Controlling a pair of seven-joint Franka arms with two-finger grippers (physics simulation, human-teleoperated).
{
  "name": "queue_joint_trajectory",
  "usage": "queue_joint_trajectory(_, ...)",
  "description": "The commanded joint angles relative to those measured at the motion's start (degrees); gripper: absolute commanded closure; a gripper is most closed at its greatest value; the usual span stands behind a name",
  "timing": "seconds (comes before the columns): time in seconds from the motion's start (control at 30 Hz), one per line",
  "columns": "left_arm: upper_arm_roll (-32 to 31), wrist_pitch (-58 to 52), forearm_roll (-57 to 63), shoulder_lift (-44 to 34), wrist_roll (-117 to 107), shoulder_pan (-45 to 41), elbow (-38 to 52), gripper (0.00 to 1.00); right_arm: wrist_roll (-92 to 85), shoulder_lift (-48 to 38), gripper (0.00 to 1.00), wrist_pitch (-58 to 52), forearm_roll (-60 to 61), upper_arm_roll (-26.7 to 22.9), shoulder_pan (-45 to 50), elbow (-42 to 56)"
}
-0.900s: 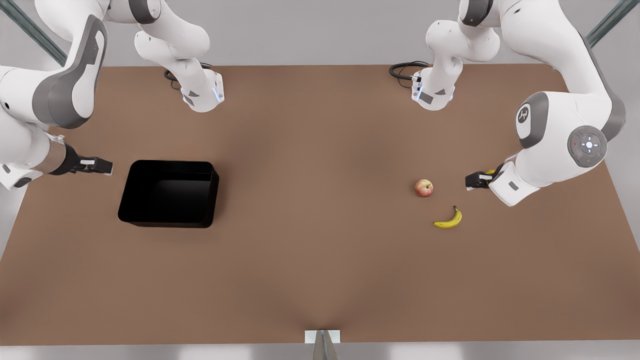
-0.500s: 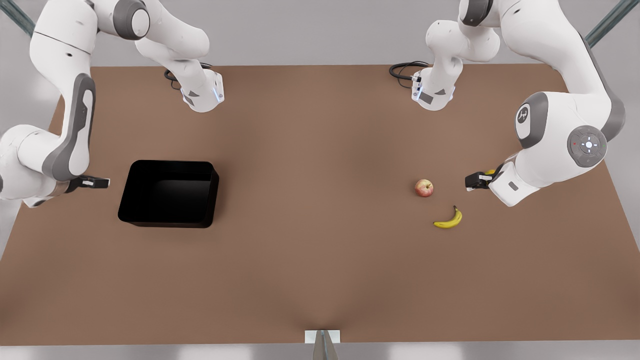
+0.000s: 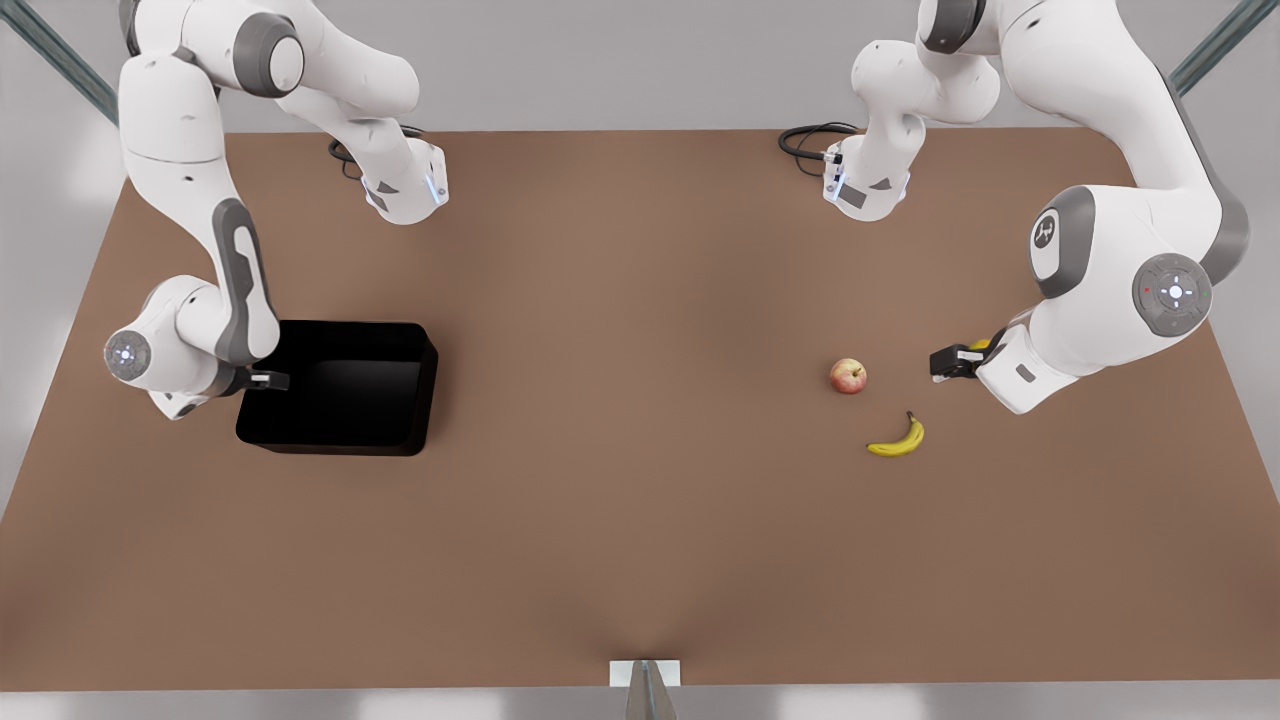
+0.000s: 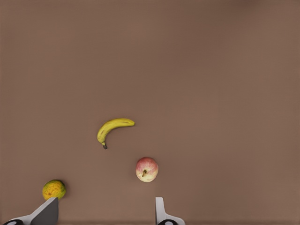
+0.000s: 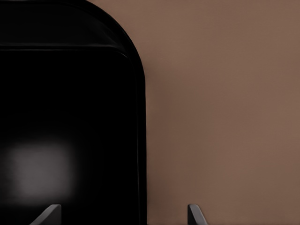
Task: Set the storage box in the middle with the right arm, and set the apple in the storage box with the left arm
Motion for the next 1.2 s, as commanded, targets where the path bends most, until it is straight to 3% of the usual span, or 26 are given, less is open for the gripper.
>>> queue_joint_trajectory(0.0,0.0,0.0,0.0,0.0,0.0,0.0,0.0,0.0,-6.8,0.2,0.17,2.9,0.3,0.0,-0.1,-0.2)
queue_joint_trajectory(0.07,0.0,0.0,0.0,0.0,0.0,0.0,0.0,0.0,-6.4,0.2,0.58,1.8,0.3,0.0,-0.1,0.2)
queue_joint_trajectory(0.13,0.0,0.1,0.0,0.0,0.0,0.0,0.0,0.0,-6.5,0.2,0.72,1.8,0.3,0.0,-0.1,0.3)
queue_joint_trajectory(0.2,0.0,0.0,0.0,0.0,0.0,0.0,0.0,0.0,-6.7,0.2,0.79,1.7,0.3,0.0,-0.1,0.5)
queue_joint_trajectory(0.3,0.0,0.1,0.0,0.0,0.0,0.0,0.0,0.0,-7.2,0.2,0.79,1.6,0.3,0.0,-0.1,1.1)
queue_joint_trajectory(0.47,0.0,0.1,0.0,0.0,0.0,0.0,0.0,0.0,-7.9,-1.1,0.79,-10.4,0.2,1.8,1.4,9.2)
queue_joint_trajectory(0.6,0.1,0.0,0.0,-0.1,0.0,0.0,0.1,0.0,-7.4,-1.5,0.79,-12.7,1.7,4.5,9.0,17.5)
queue_joint_trajectory(0.67,0.1,0.0,0.0,-0.1,0.0,0.0,0.1,0.0,-2.5,-0.7,0.79,-12.7,4.1,8.2,13.3,23.3)
queue_joint_trajectory(0.9,0.0,-1.4,0.0,-0.3,-1.2,-0.1,0.1,0.0,34.5,15.5,0.79,-11.9,11.8,9.9,29.2,42.6)
queue_joint_trajectory(1.1,0.0,-1.6,0.0,-0.2,-1.2,-0.1,0.0,0.0,37.3,21.8,0.79,-11.3,11.9,10.0,31.4,45.7)
queue_joint_trajectory(1.13,0.0,-1.6,0.0,-0.2,-1.2,-0.1,0.0,0.0,37.4,22.1,0.0,-11.1,11.8,10.0,31.4,45.6)
queue_joint_trajectory(1.17,0.0,-1.6,0.0,-0.2,-1.2,-0.1,0.0,0.0,37.4,22.1,0.0,-10.5,11.7,10.0,31.7,45.5)
